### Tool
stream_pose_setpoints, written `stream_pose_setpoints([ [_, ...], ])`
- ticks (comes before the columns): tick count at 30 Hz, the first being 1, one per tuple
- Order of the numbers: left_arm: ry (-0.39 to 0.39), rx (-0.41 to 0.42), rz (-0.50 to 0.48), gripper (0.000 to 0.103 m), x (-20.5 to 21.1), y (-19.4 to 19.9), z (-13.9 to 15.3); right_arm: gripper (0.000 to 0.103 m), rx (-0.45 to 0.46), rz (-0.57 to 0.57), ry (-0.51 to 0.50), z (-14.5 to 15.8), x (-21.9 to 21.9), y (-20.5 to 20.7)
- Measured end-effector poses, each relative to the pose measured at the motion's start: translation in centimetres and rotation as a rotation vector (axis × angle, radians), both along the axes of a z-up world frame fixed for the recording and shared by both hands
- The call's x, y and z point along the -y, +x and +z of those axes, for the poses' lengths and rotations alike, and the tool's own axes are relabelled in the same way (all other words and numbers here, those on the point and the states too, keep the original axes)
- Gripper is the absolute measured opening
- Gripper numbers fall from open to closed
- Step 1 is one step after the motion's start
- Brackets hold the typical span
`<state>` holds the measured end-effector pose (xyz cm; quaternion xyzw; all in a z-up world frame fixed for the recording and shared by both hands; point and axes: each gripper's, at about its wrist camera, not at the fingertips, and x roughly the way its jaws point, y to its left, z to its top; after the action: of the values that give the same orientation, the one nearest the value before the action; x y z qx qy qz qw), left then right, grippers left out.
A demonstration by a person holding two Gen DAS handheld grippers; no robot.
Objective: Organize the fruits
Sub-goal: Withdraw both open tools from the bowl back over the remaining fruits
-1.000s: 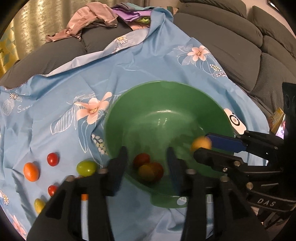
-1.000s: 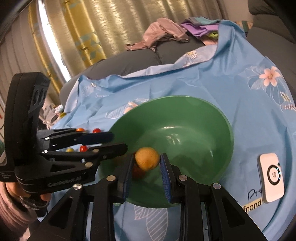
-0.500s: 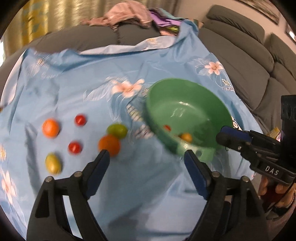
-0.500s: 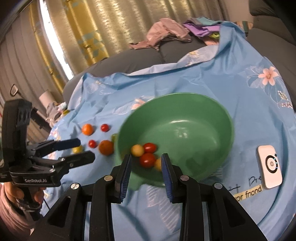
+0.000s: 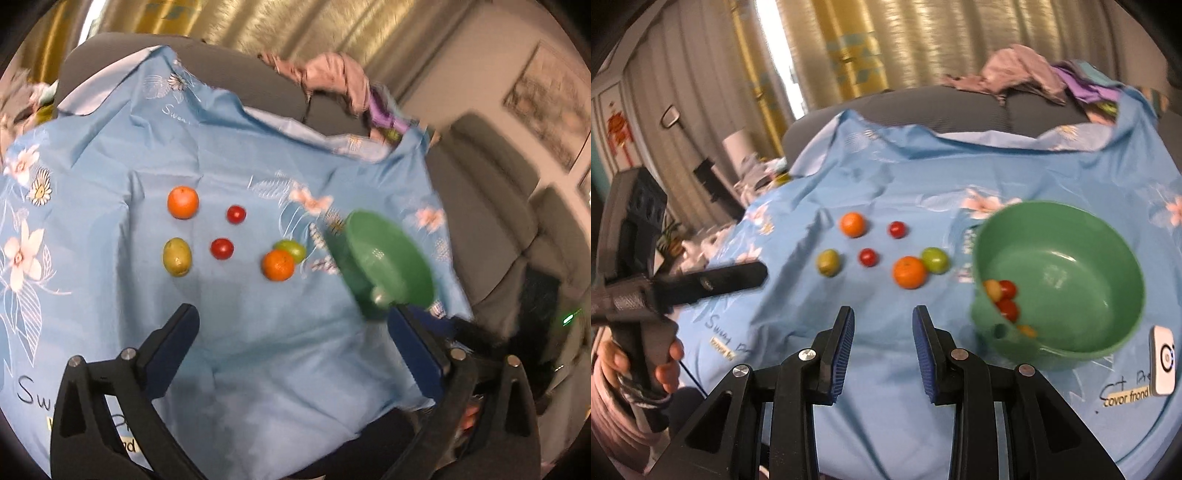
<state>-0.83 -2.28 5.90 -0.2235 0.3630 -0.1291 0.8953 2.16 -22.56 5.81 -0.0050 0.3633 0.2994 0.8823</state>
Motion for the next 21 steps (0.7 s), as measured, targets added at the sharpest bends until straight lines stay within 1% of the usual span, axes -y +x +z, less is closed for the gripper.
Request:
stream_pose_setpoints([
  [2, -0.023, 0.029, 0.023, 0.102, -0.8, -0.6, 0.8, 0.033, 0.005, 0.016, -0.009, 0.2, -0.8, -0.3],
  [5, -0.037, 0.104, 0.037, 0.102, -1.8, -1.7, 2.0, 0.033, 0.013, 0.036, -0.021, 0.6, -1.9, -1.0],
  [11, -0.029, 0.189, 0.039, 0.103, -2.8, -3.2, 3.2, 0.033, 0.017, 0.056, -0.038, 0.7, -3.4, -1.5],
  [15, -0.074, 0.166, 0.0, 0.103, -3.4, -3.2, 2.5, 0.033, 0.017, 0.067, -0.044, 0.7, -4.0, -1.7],
  [21, -0.052, 0.152, 0.049, 0.103, -4.2, -3.5, 1.9, 0.033, 0.005, 0.074, -0.045, 0.2, -4.2, -1.4],
])
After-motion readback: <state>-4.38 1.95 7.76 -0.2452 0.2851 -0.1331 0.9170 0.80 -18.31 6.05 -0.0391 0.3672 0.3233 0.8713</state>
